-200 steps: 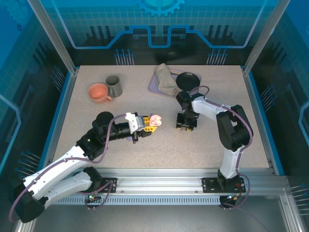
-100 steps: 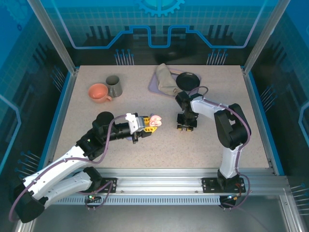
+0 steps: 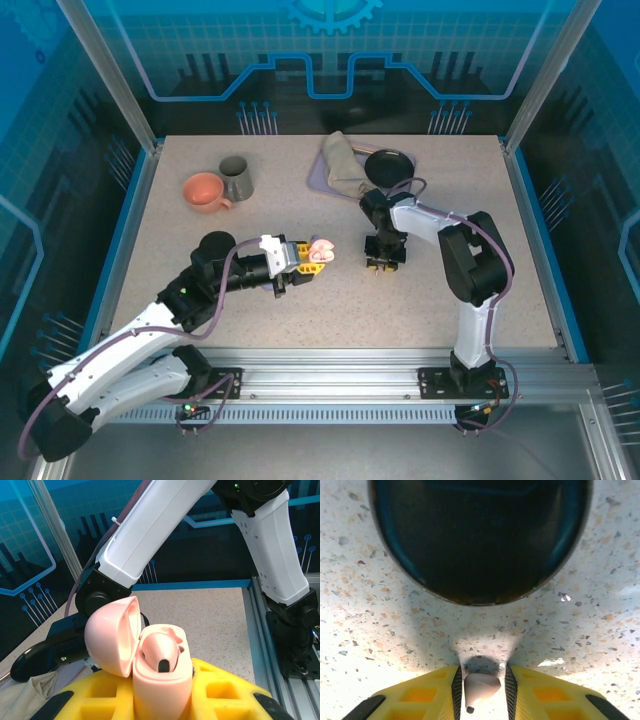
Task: Insert wireless bluetooth earbuds into charging case
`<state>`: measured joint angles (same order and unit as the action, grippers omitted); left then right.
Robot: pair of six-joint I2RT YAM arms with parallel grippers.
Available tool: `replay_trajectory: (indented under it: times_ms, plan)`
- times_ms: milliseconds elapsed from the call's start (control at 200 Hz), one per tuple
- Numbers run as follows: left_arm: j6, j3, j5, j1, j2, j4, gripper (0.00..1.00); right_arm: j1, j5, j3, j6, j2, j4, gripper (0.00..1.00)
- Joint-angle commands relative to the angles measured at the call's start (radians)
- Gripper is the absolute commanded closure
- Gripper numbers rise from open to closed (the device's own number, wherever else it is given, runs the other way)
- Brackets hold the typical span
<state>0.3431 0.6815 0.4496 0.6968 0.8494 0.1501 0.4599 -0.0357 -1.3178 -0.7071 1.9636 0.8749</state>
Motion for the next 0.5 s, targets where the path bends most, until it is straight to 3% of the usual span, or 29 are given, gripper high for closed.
replay_trajectory:
  times_ms: [0, 495]
  plan:
    - [0.019, -0.014, 0.026, 0.005, -0.021, -0.01, 1.0, 0.023, 0.016, -0.003, -0.006, 0.042, -0.007, 0.7]
    - [0.015, -0.013, 0.024, 0.004, -0.016, -0.01, 1.0, 0.026, 0.004, 0.001, 0.013, 0.031, -0.004, 0.76]
